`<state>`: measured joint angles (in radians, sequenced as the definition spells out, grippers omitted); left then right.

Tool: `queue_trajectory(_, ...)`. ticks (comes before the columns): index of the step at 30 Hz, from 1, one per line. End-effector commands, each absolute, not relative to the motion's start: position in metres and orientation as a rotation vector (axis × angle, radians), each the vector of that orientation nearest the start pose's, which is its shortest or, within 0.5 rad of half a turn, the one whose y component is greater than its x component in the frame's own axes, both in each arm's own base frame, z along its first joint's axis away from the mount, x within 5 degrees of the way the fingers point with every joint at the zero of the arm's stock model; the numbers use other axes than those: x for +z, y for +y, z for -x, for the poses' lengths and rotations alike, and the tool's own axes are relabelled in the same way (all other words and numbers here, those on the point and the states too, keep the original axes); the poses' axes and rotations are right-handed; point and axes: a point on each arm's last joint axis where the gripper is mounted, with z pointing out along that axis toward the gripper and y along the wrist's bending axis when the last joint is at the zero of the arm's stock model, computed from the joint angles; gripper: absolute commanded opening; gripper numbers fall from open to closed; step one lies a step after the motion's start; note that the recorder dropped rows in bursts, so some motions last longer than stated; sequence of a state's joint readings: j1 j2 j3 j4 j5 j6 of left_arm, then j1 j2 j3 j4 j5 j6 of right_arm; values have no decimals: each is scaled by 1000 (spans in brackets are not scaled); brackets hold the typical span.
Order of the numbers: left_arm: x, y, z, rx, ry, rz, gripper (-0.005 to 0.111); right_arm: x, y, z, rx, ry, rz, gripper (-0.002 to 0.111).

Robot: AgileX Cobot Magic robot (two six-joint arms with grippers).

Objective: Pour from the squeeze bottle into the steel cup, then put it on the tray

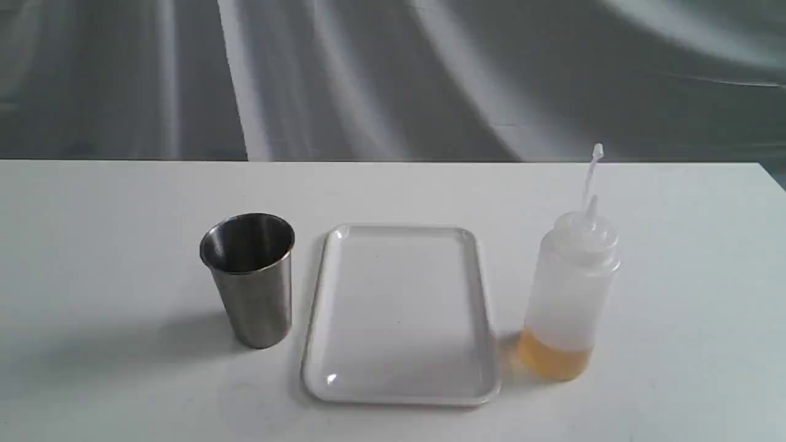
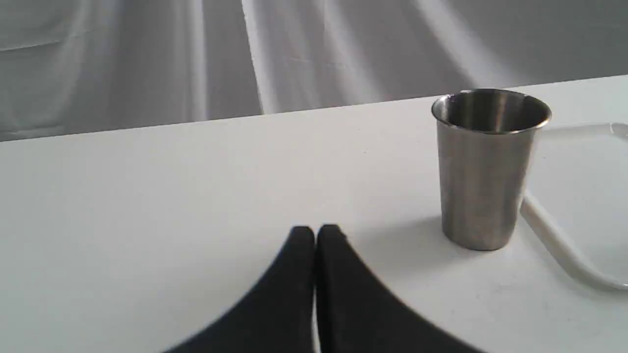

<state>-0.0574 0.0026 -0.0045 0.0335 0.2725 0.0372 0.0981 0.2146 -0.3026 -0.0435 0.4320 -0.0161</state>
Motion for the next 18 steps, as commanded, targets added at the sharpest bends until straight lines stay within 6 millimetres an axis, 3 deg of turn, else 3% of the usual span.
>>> queue_trajectory(1, 189, -3, -55, 10, 1746, -107, 0, 276, 5, -82, -5, 1896, 133, 0)
queue_trajectory(8, 189, -3, -55, 11, 1746, -108, 0, 294, 11, -125, 36, 1948, 106, 0)
queue_trajectory(11, 189, -3, -55, 11, 1746, -108, 0, 296, 24, -141, 73, 1977, 198, 0)
queue_trajectory(18, 189, -3, -55, 8, 1746, -105, 0, 266, 62, -169, 138, 2124, 447, 0)
